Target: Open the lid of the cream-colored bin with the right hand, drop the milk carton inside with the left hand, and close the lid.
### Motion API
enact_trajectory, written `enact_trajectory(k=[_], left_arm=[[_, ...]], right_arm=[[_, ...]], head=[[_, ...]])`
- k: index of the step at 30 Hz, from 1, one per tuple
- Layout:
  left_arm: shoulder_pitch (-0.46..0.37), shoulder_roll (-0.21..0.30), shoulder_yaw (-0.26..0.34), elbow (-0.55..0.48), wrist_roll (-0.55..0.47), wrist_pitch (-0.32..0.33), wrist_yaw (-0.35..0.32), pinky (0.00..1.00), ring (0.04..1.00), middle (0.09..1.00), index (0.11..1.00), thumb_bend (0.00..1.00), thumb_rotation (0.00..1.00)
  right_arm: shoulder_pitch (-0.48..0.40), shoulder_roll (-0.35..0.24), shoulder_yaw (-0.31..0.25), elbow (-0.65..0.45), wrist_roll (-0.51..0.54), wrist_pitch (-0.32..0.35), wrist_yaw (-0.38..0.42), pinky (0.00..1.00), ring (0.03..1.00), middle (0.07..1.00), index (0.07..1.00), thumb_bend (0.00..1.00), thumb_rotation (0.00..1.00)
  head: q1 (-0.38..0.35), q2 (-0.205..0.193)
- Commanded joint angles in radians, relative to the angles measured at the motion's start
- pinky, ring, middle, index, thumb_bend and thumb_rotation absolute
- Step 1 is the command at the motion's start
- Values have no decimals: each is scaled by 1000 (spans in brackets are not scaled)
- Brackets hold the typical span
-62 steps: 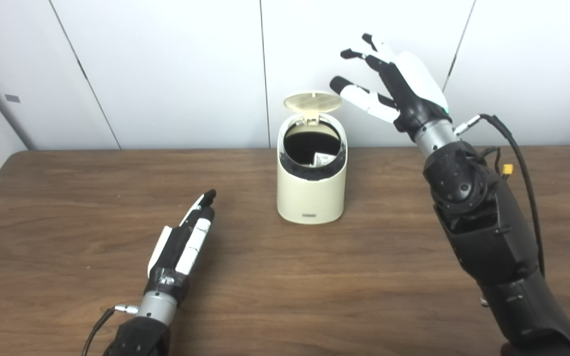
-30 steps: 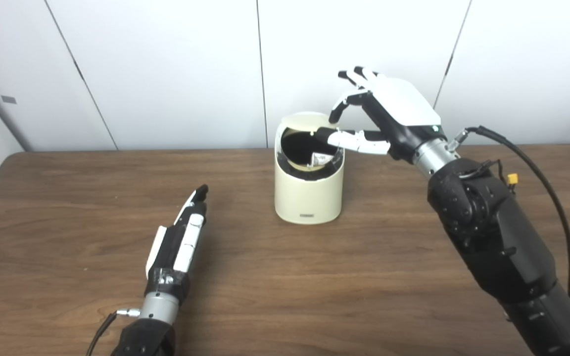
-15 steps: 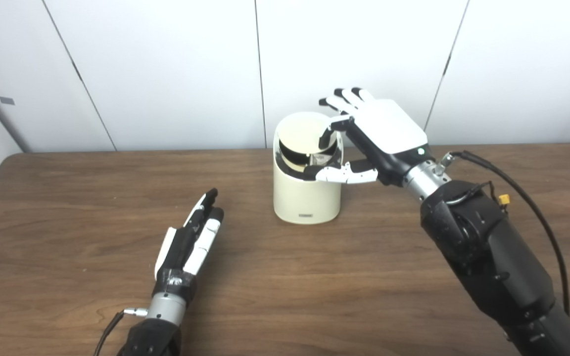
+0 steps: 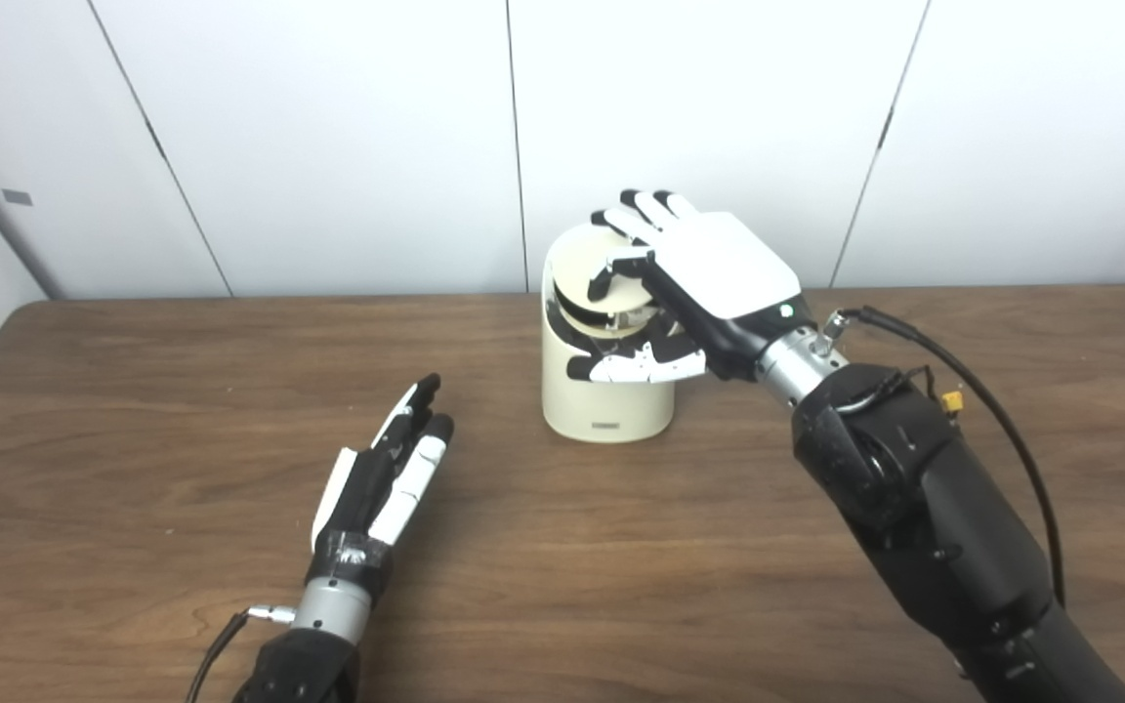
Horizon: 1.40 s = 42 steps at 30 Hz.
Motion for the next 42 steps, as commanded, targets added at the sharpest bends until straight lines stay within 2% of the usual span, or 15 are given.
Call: enact_trajectory(k=[1,13,20,24,33,42], left_arm=[[-28,5,-2,-33,6,-31,-2,1000,1000,1000,1000,645,792],[-29,5,-1,-38,1,-27,-1,1000,1000,1000,1000,661,801],[-27,-2,3,-68,7,17,8,1000,1000,1000,1000,647,806],[-32,2,9,-72,-6,17,2,1000,1000,1000,1000,633,797],[-29,6,15,-83,-1,25,2,1000,1000,1000,1000,633,798],[-31,17,22,-86,1,20,2,1000,1000,1000,1000,652,819]], right_arm=[[-24,2,-13,-9,4,-16,-5,1000,995,938,666,567,804],[-16,-18,-12,-9,-27,-14,14,1000,989,938,668,560,867],[-7,-32,-26,-20,-63,6,48,1000,986,940,667,557,889],[1,-45,-16,-24,-85,-12,69,1000,988,938,653,548,907],[20,-40,5,5,-116,-45,71,1000,1000,930,661,582,991],[44,-48,24,16,-132,-49,94,1000,1000,959,668,632,1000]], head=[[-1,3],[-1,9],[-5,22],[-6,22],[-6,21],[-10,18]])
